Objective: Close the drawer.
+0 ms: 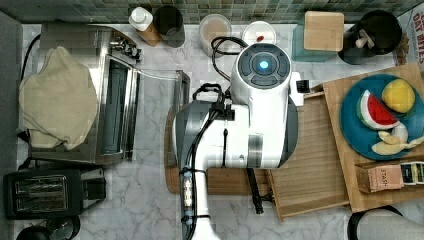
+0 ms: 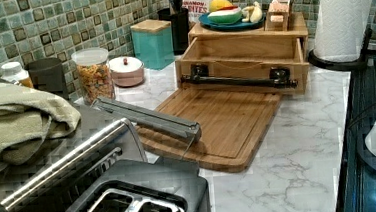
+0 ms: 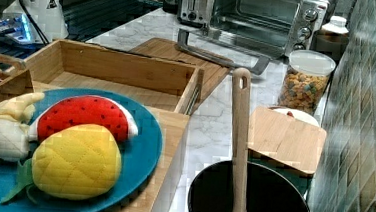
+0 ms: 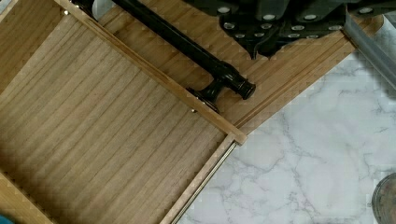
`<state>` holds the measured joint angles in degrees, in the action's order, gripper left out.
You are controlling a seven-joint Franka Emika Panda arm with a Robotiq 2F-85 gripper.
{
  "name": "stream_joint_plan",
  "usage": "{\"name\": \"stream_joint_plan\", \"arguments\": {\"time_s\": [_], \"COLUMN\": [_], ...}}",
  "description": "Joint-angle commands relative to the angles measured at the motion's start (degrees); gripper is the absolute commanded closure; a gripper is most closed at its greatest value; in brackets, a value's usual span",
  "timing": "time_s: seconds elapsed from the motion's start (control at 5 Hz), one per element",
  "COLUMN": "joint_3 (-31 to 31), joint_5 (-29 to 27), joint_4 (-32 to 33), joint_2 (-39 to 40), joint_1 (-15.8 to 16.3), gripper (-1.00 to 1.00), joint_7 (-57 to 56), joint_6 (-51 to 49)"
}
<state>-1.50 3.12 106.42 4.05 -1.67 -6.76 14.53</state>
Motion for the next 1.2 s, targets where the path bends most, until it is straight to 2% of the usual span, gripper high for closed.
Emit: {"name": "stream_joint_plan", "arguments": {"time_s": [0.2, 0.4, 0.6, 1.0, 1.2], "joint_3": [-0.04, 0.70, 2.27, 3.60, 4.23], "joint_5": [0.33, -0.70, -1.61, -2.77, -2.39], "joint_4": [0.45, 7.53, 6.84, 6.76, 11.48], "joint_2": [0.00, -3.50, -2.50, 1.32, 1.26], "joint_1": [0.00, 0.23, 0.95, 3.02, 2.78], "gripper": [1.00, 1.00, 1.00, 1.00, 1.00], "joint_7": [0.00, -6.87, -14.38, -23.52, -29.06], "joint_6": [0.00, 7.85, 4.60, 5.45, 11.57]}}
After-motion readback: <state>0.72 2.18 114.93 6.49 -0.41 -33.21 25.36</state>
